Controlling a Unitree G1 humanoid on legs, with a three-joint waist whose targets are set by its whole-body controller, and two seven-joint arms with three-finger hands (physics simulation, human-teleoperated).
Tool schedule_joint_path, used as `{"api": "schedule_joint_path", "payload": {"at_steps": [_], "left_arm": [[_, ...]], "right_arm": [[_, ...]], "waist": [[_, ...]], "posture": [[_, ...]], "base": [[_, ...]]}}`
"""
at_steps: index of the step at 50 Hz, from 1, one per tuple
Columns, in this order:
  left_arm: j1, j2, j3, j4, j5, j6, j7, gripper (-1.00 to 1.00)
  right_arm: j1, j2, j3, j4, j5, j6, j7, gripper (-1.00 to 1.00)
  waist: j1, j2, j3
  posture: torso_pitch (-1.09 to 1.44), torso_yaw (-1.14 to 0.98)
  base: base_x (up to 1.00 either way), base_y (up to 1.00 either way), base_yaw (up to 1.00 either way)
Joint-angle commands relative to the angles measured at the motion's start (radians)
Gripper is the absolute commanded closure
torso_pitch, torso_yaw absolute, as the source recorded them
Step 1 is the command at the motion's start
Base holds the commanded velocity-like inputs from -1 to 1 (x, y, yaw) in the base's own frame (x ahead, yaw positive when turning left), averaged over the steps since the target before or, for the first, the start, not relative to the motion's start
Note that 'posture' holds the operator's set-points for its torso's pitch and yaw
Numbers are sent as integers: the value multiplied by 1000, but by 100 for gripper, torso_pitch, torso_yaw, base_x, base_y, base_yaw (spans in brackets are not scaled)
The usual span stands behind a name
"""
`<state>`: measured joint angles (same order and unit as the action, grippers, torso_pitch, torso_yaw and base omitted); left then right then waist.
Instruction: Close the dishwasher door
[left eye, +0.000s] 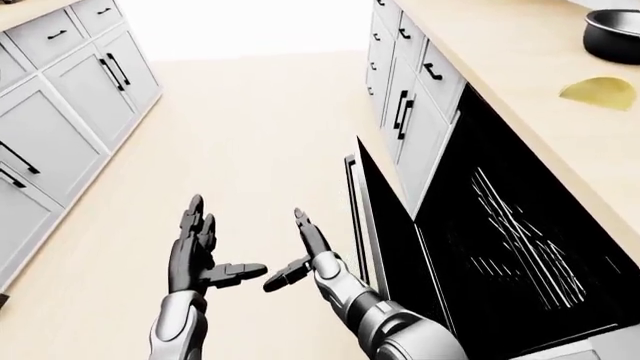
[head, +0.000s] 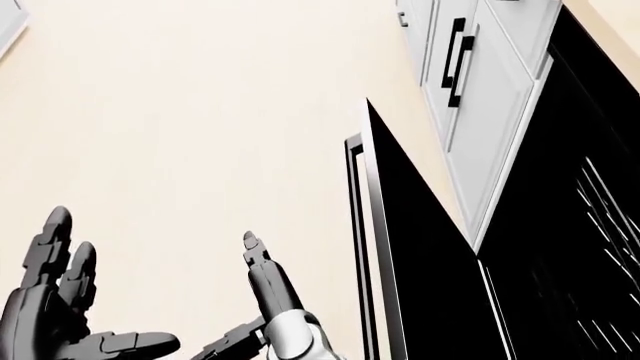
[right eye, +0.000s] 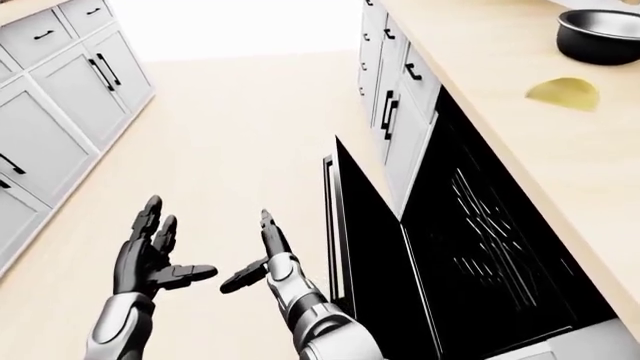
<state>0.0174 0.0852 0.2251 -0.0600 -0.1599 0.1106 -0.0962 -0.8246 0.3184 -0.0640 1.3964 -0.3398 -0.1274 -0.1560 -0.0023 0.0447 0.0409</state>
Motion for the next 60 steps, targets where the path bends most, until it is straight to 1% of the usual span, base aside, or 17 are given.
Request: {"api": "schedule_joint_path", "payload": {"at_steps": [1, 7, 17, 29, 43, 60], "left_arm": [[-17, 8, 4, -41, 3, -34, 2, -100], [-16, 7, 3, -42, 6, -38, 5, -100], [-15, 11, 13, -52, -7, -26, 1, -100], [-12, 10, 14, -55, -8, -26, -1, -100], [-14, 10, 13, -51, -4, -31, 0, -100], [-17, 8, 5, -42, 9, -37, 5, -100]], "right_arm": [[-28, 7, 1, -32, -6, -26, 0, -100], [-22, 8, -4, -31, -13, -20, 2, -100], [-14, 10, -10, -28, -21, -19, 2, -100], [-8, 3, -25, -26, -19, -19, 0, -100], [5, 4, -31, -23, -27, -7, 2, -100], [15, 14, -28, -21, -56, 4, -2, -100]], "waist": [[0, 8, -20], [0, 7, -1], [1, 4, 38], [6, -4, 77], [12, -16, 114], [12, -23, 152]], "posture": [[7, 0], [10, 0], [15, 0], [22, 0], [29, 0], [38, 0]], "base": [[0, 0, 0], [0, 0, 0], [0, 0, 0], [0, 0, 0], [0, 0, 0], [0, 0, 0]]}}
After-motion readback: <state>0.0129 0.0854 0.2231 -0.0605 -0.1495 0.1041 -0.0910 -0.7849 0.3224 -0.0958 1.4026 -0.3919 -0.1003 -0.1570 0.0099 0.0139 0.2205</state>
